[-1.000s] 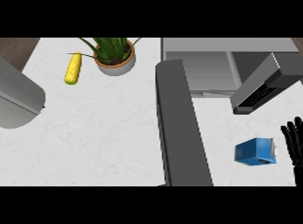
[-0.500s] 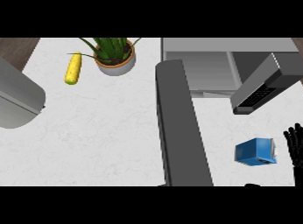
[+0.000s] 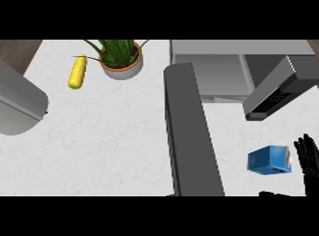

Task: Pick up the milk, place it into the microwave and close the microwave

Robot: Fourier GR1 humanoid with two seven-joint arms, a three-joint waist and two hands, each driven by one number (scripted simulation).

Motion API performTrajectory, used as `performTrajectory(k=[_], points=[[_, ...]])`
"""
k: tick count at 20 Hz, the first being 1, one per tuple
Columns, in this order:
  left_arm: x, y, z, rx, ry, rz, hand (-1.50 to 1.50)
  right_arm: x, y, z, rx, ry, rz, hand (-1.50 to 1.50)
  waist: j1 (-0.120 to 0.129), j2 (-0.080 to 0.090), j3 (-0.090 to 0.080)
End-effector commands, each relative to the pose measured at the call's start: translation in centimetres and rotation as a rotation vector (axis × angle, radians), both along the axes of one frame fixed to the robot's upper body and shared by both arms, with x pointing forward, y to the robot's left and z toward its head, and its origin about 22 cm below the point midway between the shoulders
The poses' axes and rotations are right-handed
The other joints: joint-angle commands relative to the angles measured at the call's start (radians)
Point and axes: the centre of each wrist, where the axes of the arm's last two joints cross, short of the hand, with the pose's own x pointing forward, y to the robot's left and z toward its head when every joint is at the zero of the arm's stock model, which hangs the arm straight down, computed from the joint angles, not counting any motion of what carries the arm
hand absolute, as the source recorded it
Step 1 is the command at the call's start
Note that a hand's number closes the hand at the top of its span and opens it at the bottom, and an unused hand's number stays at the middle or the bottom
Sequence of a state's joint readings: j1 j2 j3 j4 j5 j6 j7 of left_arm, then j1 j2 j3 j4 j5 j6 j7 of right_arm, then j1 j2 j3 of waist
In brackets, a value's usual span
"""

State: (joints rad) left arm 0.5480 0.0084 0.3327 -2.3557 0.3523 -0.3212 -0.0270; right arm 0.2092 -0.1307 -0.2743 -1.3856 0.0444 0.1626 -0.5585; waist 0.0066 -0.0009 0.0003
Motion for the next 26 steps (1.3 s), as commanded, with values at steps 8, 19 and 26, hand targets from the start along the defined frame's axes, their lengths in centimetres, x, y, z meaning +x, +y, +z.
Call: performTrajectory(k=[8, 19, 26], points=[[0.6, 0.4, 1.2, 0.015, -0.025, 0.007, -1.5, 2.0, -0.8, -4.7, -0.014, -0.006, -0.027, -1.5, 0.0, 0.001, 0.0], [-0.8, -0.5, 0.3, 0.003, -0.022, -0.012, -1.5, 3.4, -2.5, -6.9, -0.036, 0.002, 0.046, 1.5, 0.005, 0.001, 0.0], [-1.9, -0.2, 1.0, -0.002, -0.015, -0.027, -1.5, 6.5, 0.5, -7.0, -0.122, -0.134, 0.079, 1.5, 0.009, 0.0, 0.001]])
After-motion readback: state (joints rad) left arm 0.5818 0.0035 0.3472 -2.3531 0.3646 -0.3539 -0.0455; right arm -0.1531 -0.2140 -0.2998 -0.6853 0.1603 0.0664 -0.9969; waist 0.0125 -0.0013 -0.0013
